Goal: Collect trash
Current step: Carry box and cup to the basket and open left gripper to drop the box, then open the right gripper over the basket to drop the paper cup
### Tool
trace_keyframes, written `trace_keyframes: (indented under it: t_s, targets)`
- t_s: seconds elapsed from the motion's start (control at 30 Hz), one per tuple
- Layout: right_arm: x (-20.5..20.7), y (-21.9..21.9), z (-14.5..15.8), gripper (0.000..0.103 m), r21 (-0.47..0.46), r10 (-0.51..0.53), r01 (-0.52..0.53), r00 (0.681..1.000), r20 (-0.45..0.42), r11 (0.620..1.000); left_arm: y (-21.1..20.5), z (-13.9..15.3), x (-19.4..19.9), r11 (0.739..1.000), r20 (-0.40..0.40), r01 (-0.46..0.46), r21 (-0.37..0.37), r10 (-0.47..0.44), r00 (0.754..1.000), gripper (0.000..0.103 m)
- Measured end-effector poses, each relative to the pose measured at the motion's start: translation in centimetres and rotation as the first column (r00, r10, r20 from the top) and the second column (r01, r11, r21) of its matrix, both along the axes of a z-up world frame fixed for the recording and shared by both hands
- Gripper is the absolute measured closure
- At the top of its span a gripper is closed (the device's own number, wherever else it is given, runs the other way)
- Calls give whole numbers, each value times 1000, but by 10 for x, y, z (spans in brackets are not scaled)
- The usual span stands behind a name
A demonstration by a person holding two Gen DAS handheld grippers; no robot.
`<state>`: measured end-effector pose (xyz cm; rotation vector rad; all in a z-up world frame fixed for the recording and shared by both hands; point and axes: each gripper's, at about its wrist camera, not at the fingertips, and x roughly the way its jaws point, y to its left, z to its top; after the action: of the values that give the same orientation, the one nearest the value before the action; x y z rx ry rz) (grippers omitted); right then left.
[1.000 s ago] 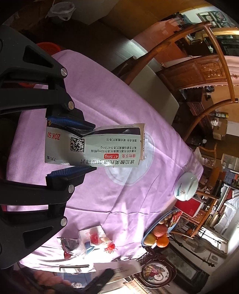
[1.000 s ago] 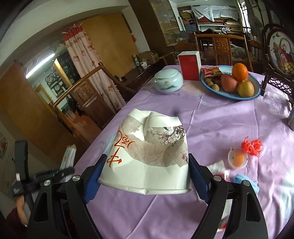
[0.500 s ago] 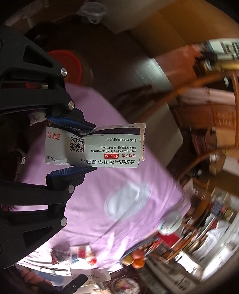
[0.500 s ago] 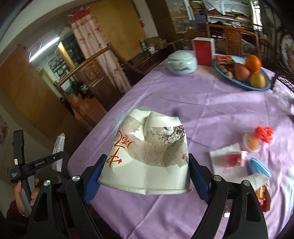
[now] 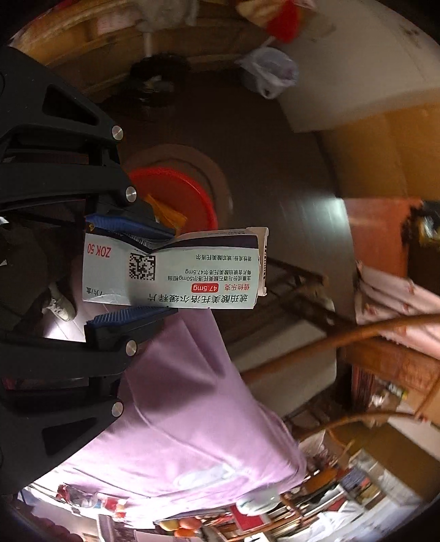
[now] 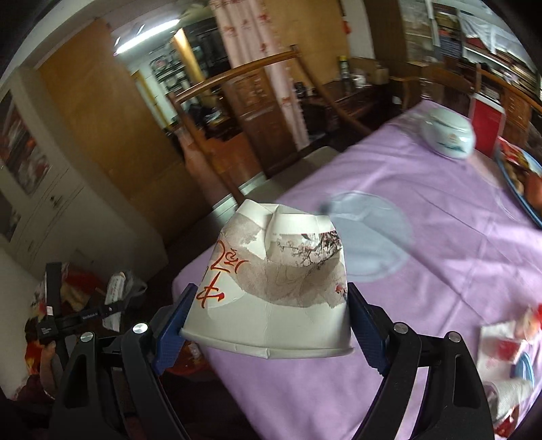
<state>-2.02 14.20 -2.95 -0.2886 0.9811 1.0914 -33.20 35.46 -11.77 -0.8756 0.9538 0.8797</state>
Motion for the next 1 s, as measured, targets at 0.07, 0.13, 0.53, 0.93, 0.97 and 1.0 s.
trace_keyframes:
  t_s: [0.07, 0.13, 0.53, 0.93, 0.97, 1.0]
  targets:
    - [-9, 10, 1, 19, -5, 24, -24, 1000, 2, 1000, 2, -1, -9, 1000, 0, -10, -7, 10, 1000, 64]
    - [-16, 18, 1, 19, -8, 41, -41, 999, 5, 999, 4, -2, -13, 1000, 3, -13, -14, 13, 1000, 64]
    - [-46, 48, 0, 19, -36, 108, -108, 994, -10, 994, 21, -12, -29, 994, -17, -70, -80, 69, 997, 18]
    - [-106, 113, -9, 19, -49, 341, -343, 939, -55, 938, 28, 0, -96, 970, -20, -233, -71, 232, 972, 17]
    - [-116, 121, -10, 19, -50, 371, -374, 927, -61, 926, 28, 2, -102, 967, -20, -245, -69, 245, 969, 17]
    - [-122, 126, -10, 19, -50, 390, -394, 918, -65, 918, 27, 3, -107, 964, -19, -256, -69, 255, 967, 17]
